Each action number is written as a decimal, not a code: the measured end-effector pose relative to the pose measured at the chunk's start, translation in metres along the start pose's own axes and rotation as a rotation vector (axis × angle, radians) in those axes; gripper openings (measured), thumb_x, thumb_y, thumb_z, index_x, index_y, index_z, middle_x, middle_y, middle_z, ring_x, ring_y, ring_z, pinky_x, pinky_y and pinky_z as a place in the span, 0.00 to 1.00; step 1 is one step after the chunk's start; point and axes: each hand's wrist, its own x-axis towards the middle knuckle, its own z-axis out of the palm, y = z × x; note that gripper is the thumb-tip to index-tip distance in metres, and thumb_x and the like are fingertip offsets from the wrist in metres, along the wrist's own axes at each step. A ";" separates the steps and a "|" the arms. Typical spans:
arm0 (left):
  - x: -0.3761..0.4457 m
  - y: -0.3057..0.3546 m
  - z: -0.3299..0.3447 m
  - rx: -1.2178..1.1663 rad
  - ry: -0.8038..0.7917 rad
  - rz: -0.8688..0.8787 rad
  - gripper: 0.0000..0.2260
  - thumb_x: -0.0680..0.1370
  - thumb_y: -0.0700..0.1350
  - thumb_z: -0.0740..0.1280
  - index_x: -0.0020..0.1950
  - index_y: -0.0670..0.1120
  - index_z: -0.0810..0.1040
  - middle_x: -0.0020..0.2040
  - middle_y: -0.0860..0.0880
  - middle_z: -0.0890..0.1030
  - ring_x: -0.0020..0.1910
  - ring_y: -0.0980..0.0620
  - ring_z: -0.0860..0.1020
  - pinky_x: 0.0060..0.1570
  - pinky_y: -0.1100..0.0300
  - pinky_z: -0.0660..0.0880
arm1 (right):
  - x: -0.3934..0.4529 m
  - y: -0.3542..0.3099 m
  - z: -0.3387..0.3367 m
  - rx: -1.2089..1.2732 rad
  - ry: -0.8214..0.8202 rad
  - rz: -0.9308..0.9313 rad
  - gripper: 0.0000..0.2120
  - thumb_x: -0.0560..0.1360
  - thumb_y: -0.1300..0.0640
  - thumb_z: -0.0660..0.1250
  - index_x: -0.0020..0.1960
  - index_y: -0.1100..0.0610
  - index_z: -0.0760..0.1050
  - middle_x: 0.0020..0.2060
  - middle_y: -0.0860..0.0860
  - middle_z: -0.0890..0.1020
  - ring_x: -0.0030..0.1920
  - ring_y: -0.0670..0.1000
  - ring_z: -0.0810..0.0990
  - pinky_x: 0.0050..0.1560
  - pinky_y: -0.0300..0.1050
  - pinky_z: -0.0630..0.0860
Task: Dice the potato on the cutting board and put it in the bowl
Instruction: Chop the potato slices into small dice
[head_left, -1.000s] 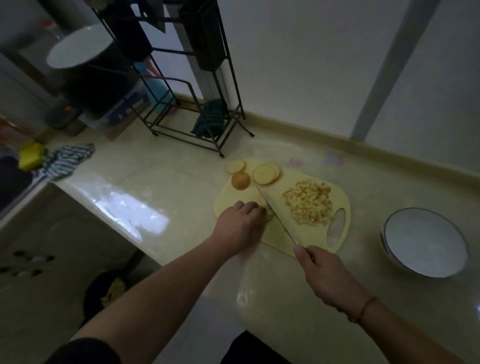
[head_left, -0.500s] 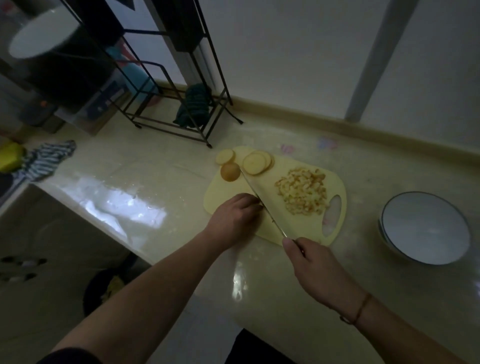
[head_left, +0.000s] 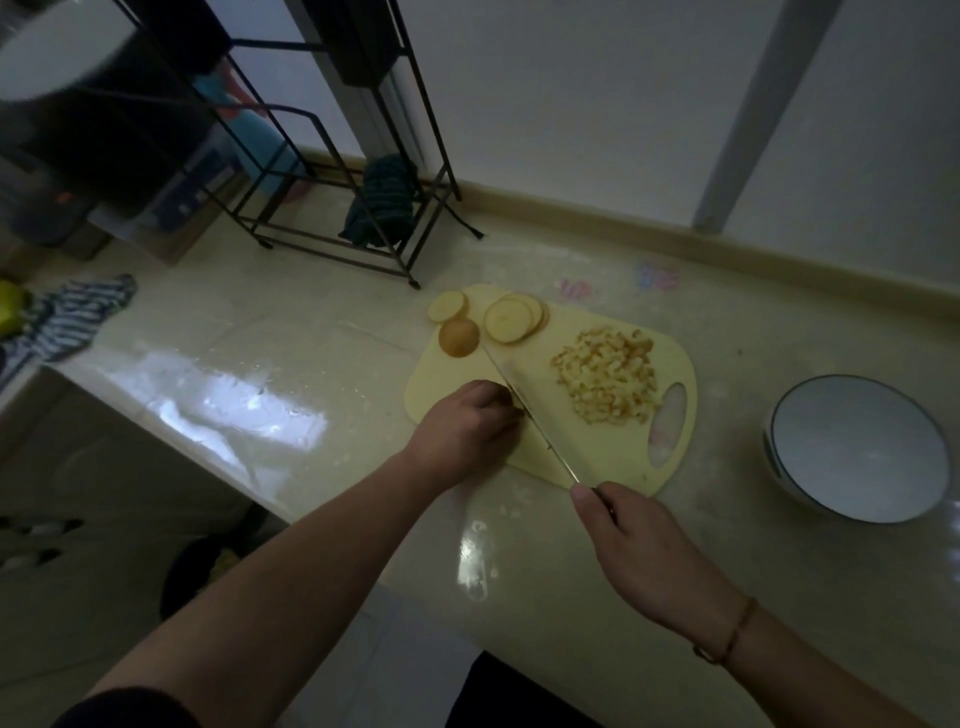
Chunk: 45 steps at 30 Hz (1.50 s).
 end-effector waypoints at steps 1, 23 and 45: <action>0.000 -0.001 0.000 -0.002 -0.003 0.001 0.13 0.78 0.47 0.66 0.51 0.40 0.86 0.48 0.40 0.82 0.44 0.40 0.81 0.40 0.54 0.79 | 0.000 0.000 0.000 -0.005 -0.001 -0.003 0.22 0.80 0.43 0.56 0.33 0.56 0.66 0.25 0.49 0.70 0.29 0.43 0.71 0.34 0.37 0.67; 0.005 -0.003 -0.001 -0.005 -0.001 0.057 0.12 0.77 0.46 0.65 0.48 0.40 0.86 0.48 0.41 0.83 0.43 0.41 0.80 0.41 0.56 0.75 | -0.004 0.003 -0.005 -0.042 -0.045 -0.007 0.22 0.81 0.43 0.53 0.34 0.56 0.66 0.28 0.51 0.72 0.30 0.46 0.71 0.37 0.40 0.68; 0.001 -0.001 -0.008 -0.072 0.008 0.055 0.12 0.79 0.46 0.66 0.50 0.39 0.85 0.48 0.41 0.80 0.47 0.42 0.80 0.43 0.53 0.79 | 0.007 -0.017 -0.007 0.147 -0.046 0.114 0.27 0.73 0.34 0.51 0.38 0.58 0.68 0.25 0.47 0.69 0.21 0.41 0.64 0.25 0.36 0.61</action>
